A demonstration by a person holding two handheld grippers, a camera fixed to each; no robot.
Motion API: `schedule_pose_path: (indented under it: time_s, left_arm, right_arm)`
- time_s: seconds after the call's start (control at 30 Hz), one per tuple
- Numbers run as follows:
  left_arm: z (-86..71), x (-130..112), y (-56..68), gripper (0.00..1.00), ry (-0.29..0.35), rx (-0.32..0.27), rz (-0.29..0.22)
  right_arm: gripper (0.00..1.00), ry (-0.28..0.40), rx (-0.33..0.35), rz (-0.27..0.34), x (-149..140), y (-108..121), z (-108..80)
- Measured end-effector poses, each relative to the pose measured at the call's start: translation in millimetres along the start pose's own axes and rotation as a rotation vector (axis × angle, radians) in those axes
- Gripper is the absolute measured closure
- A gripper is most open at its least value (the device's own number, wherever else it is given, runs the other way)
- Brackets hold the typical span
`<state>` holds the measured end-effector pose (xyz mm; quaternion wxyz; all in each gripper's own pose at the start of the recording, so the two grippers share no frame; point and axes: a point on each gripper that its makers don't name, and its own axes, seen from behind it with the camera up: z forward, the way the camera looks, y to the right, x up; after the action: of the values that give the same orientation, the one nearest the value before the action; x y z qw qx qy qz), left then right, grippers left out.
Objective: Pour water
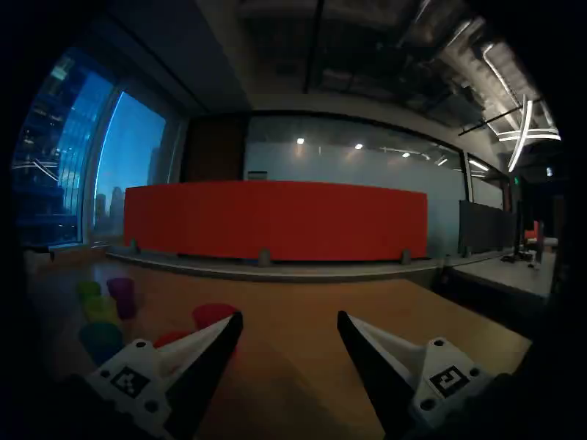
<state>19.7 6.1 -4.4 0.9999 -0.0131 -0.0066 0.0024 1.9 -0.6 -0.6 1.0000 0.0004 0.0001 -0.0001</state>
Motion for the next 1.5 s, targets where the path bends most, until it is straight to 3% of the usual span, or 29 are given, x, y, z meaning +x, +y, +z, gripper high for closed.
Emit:
schedule_pose_path:
  time_s: [0.27, 0.77, 1.1, 1.27, 1.5]
  left_arm:
    - [-0.5, 49, 6.5, 0.04, 0.011, -0.039, 0.024]
    - [4.1, 138, -7.4, 0.04, 0.025, -0.063, -0.023]
    - [8.3, 193, -5.2, 0.03, 0.041, -0.091, 0.001]
    - [10.0, 207, -4.7, 0.04, 0.041, -0.112, -0.002]
    - [13.7, 204, 5.9, 0.03, 0.022, -0.18, -0.019]
  right_arm:
    - [0.0, -0.005, 0.023, -0.001, 40, -6, -3.0]
    - [0.0, -0.017, 0.039, 0.048, 113, 3, 0.5]
    - [0.0, -0.01, 0.045, 0.063, 163, 6, 5.0]
    - [0.0, -0.002, 0.064, 0.065, 178, 3, 5.1]
    - [0.0, -0.015, 0.144, 0.067, 178, -12, 1.2]
